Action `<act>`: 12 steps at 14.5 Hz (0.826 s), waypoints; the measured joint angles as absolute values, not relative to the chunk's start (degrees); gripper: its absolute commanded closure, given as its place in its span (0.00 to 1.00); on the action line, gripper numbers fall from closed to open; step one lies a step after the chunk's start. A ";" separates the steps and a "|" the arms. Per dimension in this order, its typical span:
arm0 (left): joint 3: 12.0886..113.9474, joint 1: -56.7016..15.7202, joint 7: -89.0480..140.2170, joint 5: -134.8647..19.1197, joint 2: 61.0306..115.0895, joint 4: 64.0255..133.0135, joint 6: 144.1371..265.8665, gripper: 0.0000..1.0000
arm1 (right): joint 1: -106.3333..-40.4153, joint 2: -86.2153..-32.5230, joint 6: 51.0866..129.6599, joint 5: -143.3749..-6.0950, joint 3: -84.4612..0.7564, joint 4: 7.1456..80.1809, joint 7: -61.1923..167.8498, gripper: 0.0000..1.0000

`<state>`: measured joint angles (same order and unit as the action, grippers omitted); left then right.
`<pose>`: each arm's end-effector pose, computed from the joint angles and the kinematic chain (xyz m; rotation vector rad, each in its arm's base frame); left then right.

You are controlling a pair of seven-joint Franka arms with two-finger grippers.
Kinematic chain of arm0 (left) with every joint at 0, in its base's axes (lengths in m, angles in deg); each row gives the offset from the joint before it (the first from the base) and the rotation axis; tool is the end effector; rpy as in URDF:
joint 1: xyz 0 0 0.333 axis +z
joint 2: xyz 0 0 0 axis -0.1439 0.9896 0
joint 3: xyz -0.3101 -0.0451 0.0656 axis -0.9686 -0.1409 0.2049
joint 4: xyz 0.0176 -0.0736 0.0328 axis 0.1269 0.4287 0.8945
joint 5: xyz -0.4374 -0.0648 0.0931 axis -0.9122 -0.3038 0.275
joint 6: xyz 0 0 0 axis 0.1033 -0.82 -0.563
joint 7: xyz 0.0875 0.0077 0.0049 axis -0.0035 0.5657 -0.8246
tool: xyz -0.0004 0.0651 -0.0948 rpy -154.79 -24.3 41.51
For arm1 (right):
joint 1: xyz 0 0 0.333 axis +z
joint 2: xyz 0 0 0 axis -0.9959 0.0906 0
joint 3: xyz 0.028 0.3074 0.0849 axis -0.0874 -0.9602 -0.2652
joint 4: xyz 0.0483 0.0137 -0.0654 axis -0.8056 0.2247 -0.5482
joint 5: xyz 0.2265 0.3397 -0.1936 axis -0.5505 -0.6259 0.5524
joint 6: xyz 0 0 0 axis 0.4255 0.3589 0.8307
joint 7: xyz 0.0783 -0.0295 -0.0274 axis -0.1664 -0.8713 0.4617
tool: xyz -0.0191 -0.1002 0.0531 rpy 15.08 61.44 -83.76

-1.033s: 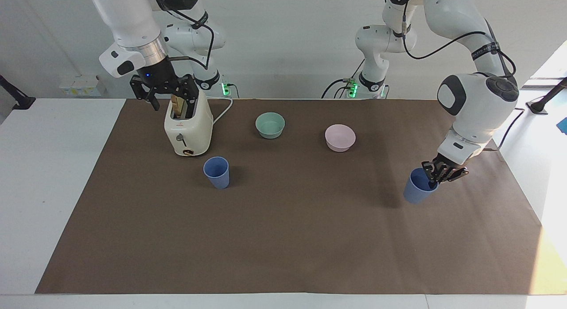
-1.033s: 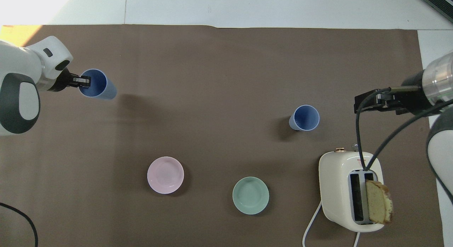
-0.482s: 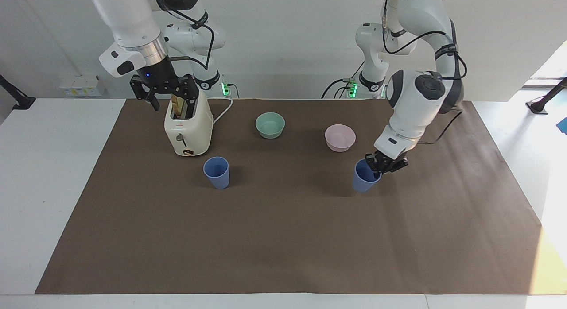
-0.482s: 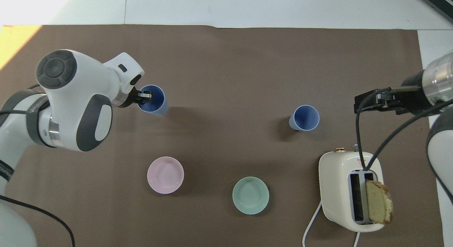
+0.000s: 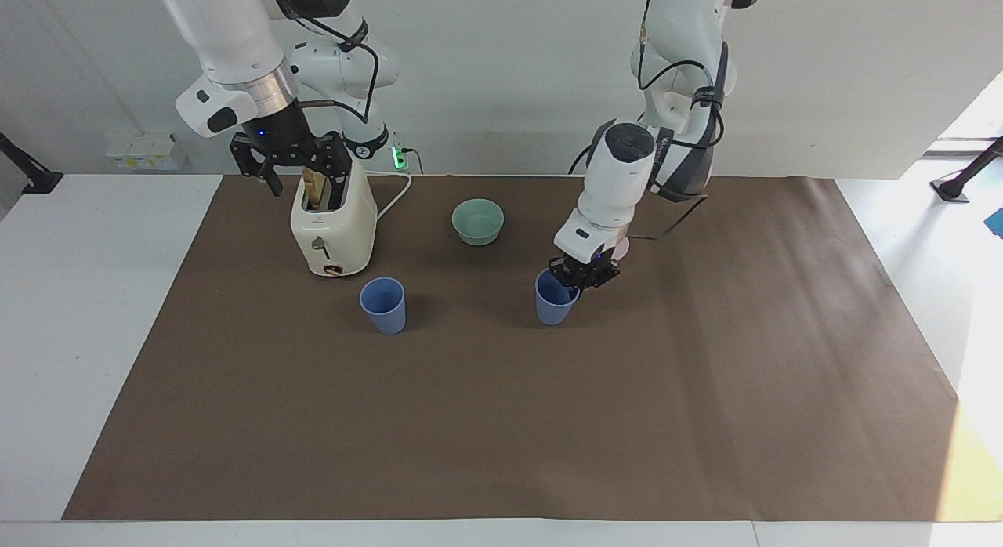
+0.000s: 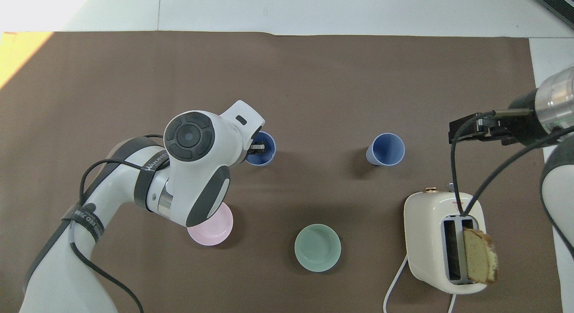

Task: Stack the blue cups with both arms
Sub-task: 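Carry the blue cup with the left gripper to the table center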

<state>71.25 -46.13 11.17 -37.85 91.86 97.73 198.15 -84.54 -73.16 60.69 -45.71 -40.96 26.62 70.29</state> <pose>0.5713 -0.3718 0.3599 3.0073 0.0022 0.1717 0.6145 0.0732 0.6343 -3.1119 0.0609 0.0151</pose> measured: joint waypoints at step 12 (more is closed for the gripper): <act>72.01 -49.95 7.21 -37.85 94.18 97.51 202.13 0.21 | -84.67 -73.48 62.69 -45.71 -40.90 28.20 70.29 0.00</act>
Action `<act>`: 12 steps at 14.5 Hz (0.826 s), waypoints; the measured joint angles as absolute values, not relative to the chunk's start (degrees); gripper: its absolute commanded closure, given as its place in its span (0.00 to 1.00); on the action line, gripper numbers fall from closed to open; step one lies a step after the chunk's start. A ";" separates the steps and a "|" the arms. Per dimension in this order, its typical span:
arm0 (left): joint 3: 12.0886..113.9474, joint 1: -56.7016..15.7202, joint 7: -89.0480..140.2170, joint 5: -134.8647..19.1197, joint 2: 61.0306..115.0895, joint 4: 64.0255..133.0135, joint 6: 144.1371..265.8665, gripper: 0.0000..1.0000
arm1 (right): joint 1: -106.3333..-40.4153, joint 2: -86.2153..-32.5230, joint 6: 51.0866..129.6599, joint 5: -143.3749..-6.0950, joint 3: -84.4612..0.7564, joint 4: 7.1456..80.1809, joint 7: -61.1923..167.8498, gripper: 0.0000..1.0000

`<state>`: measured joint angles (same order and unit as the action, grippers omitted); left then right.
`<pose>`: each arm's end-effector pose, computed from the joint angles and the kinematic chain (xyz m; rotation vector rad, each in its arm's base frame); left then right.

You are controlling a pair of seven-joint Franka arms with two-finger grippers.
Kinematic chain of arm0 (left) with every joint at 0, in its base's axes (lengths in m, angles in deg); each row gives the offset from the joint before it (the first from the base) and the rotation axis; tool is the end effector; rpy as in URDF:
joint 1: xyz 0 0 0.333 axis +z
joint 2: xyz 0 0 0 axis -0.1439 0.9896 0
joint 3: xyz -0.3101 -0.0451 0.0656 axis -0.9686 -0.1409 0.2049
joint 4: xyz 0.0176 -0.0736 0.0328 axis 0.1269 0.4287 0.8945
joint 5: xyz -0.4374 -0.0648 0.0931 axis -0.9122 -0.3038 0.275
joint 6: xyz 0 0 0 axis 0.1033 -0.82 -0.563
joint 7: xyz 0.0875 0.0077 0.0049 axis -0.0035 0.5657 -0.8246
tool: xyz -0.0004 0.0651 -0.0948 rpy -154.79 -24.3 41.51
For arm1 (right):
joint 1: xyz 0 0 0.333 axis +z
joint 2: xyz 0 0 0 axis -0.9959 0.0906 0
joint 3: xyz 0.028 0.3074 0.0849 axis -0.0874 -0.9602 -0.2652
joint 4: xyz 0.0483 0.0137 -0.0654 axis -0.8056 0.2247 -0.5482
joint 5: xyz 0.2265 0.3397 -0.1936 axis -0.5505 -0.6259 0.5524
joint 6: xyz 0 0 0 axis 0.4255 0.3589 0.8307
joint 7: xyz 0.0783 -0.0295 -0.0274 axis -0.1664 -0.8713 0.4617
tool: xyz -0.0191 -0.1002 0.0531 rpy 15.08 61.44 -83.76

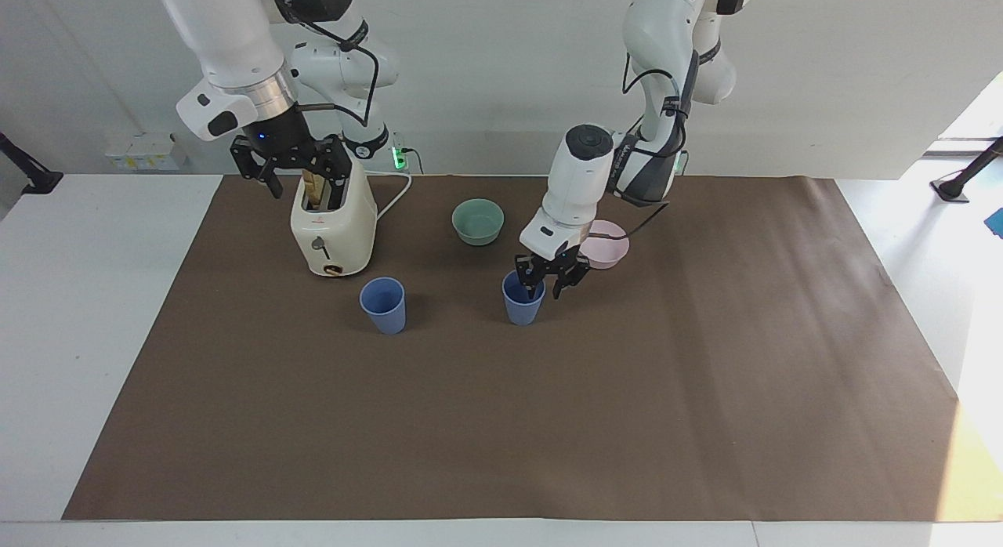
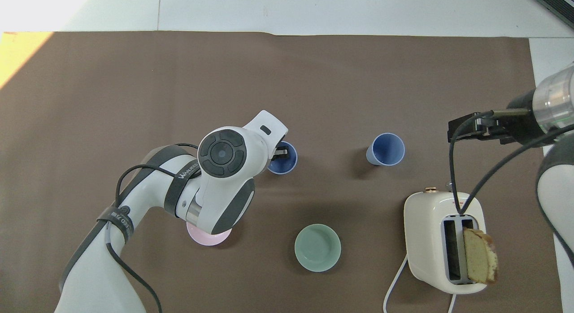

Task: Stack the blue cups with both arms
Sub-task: 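Carry the blue cup with the left gripper to the table center, then release the cup and retract the left gripper while the right gripper reaches the other cup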

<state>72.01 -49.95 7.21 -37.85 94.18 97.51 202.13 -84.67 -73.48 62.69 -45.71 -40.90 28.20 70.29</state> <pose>0.5577 -0.4066 0.3419 2.9871 0.0277 0.2082 0.6165 0.0715 0.6262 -3.1107 0.0673 -0.0049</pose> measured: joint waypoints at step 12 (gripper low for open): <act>74.13 -35.70 28.12 -37.60 80.99 95.54 184.61 0.00 | -83.75 -66.67 87.33 -45.76 -41.05 45.67 70.22 0.00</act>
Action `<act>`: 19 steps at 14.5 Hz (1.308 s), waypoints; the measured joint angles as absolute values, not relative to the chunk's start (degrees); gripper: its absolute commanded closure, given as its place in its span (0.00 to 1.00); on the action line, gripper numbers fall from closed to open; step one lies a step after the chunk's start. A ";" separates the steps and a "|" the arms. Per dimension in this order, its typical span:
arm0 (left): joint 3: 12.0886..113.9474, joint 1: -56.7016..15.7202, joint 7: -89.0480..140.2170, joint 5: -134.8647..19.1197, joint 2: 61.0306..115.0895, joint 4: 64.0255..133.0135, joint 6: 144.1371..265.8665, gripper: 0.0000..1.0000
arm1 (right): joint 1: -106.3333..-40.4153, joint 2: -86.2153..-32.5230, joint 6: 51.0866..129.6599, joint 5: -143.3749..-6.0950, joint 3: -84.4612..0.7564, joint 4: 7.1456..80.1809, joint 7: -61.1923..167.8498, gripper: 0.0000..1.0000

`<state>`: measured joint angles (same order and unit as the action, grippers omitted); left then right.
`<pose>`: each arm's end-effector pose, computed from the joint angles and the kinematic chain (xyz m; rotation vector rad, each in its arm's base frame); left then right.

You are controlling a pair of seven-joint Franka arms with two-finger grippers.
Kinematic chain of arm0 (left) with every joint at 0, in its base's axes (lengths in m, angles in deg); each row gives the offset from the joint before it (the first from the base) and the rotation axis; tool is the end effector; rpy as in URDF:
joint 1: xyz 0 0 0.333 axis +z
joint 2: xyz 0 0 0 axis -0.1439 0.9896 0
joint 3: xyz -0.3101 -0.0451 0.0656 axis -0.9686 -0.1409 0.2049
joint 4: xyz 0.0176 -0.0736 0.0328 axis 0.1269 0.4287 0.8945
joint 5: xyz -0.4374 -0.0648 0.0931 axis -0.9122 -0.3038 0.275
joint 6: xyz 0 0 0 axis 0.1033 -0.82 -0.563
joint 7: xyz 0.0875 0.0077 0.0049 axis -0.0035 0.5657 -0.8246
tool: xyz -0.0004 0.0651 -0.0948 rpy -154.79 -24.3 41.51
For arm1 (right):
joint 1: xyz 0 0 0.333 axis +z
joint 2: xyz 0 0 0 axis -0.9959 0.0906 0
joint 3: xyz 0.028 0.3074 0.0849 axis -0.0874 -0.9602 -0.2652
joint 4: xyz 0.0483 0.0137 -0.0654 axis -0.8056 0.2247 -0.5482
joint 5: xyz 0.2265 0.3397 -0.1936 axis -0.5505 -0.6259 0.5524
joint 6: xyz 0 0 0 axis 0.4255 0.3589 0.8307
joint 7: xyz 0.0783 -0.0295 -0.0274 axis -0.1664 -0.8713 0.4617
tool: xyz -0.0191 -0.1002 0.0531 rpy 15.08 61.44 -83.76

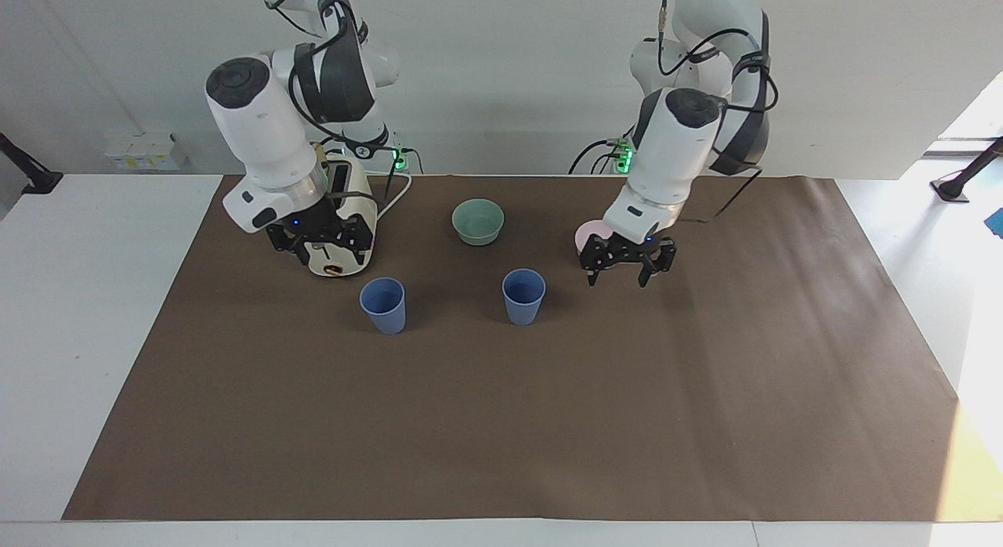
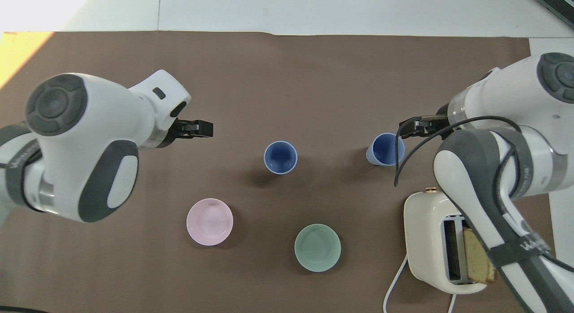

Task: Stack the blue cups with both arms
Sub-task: 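Release the cup and retract the left gripper while the right gripper reaches the other cup, then grasp the second blue cup with the right gripper and lift it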

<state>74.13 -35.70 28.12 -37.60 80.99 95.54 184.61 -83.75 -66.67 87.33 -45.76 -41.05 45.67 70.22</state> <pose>0.6109 -0.2211 0.4823 3.0203 -0.1185 0.1956 0.6503 0.0849 0.4244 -3.0983 0.0560 -0.0126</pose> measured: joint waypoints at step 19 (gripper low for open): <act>74.03 -16.65 51.95 -33.84 76.90 79.56 157.79 0.00 | -81.24 -62.63 96.10 -45.75 -41.06 51.85 69.76 1.00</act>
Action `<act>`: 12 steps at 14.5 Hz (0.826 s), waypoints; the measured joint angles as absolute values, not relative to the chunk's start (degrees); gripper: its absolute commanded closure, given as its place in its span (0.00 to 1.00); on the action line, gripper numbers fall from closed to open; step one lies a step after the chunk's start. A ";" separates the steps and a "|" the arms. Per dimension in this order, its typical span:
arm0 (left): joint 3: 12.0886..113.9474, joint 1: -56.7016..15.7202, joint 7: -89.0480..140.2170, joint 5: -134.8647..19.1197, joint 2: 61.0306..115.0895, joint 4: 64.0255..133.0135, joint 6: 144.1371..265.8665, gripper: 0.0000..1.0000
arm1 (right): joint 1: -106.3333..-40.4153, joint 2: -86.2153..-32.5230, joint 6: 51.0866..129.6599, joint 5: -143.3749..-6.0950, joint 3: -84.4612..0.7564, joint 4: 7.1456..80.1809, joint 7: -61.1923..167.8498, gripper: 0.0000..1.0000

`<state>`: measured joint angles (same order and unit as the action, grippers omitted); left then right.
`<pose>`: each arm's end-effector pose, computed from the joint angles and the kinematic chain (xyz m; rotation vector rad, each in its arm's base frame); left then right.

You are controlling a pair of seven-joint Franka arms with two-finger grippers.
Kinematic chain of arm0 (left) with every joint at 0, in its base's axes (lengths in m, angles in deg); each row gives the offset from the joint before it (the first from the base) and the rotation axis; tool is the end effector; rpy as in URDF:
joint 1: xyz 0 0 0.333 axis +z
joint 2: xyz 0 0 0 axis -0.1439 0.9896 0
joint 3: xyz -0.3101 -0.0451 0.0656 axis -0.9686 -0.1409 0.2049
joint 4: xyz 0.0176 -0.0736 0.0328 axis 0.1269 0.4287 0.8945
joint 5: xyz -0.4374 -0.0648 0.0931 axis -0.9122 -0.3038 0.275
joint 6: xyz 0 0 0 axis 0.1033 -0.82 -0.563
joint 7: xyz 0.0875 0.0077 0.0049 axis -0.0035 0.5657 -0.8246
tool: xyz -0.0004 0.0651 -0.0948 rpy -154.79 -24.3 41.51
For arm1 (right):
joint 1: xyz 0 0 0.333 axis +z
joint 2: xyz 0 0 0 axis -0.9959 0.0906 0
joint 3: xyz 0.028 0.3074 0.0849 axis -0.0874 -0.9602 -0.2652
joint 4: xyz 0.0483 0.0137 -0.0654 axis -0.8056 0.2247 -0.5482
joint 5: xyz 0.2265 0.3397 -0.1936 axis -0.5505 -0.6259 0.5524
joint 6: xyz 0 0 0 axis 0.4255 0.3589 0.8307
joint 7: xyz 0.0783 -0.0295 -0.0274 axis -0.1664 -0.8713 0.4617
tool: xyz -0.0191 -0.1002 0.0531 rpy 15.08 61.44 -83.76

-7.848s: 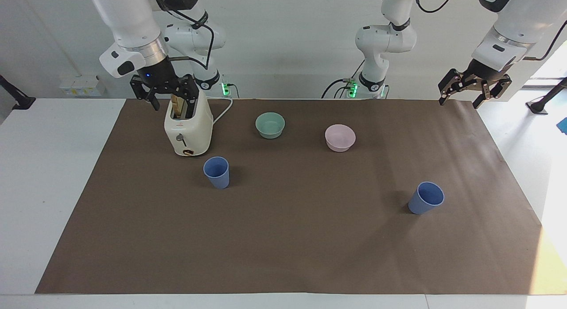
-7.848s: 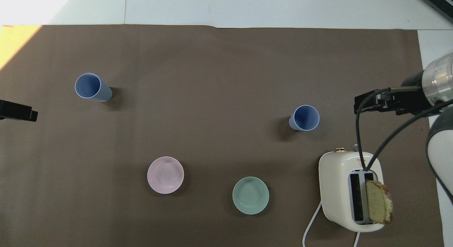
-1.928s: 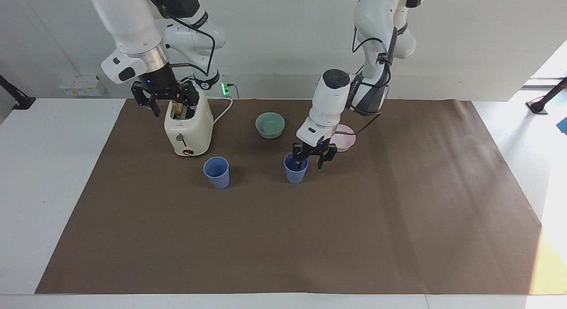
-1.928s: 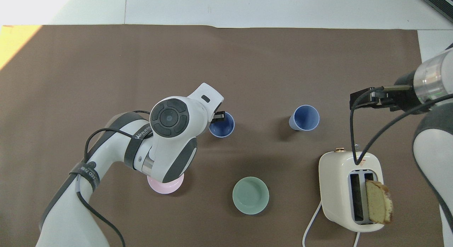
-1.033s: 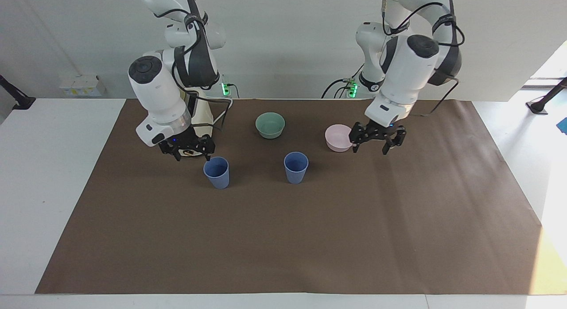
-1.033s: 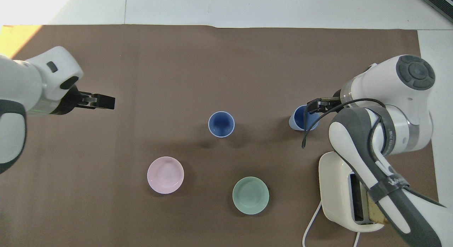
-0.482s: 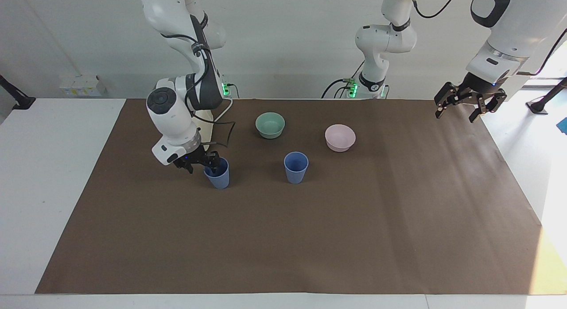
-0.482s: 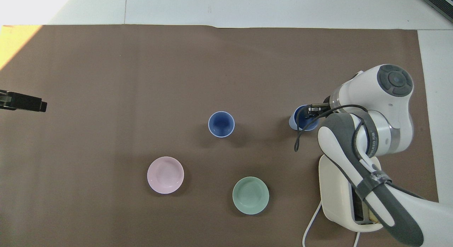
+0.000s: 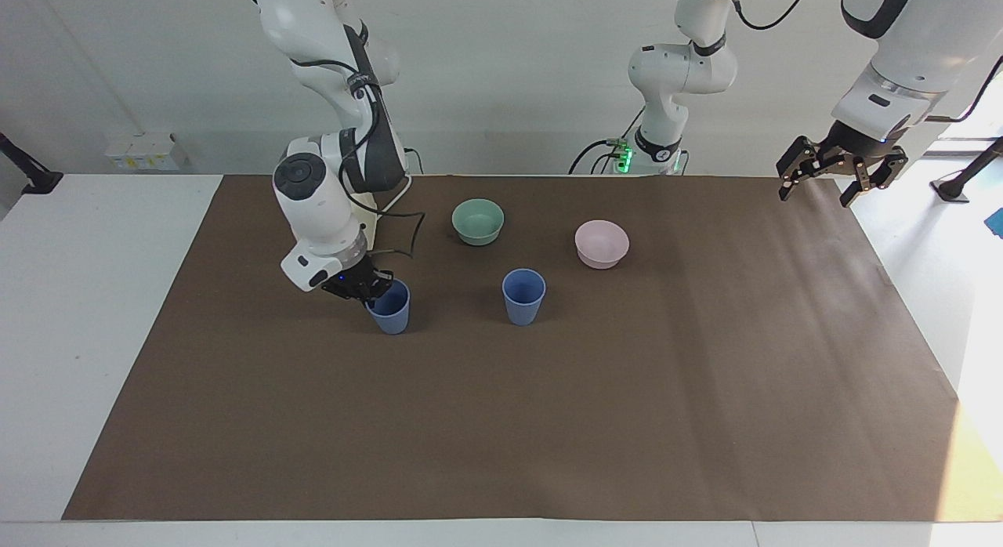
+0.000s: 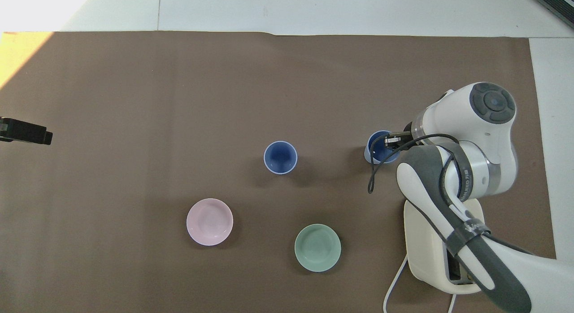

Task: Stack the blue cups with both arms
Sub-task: 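Grasp the second blue cup with the right gripper and lift it, then carry the held cup with the right gripper and lower it into the center cup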

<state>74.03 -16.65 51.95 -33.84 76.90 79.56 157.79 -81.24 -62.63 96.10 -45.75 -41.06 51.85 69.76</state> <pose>0.6103 -0.0056 0.6337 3.1054 -0.3074 0.0607 0.6396 0.1121 0.3362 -3.0971 -0.0166 0.0281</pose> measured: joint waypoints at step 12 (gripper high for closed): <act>73.68 -16.66 51.94 -33.84 76.97 79.56 157.92 0.00 | -65.54 -61.88 83.01 -45.85 -41.54 32.04 96.87 1.00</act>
<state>73.68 -16.66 51.94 -33.84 76.97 79.56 157.92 -65.54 -61.88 83.01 -45.85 -41.54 32.04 96.87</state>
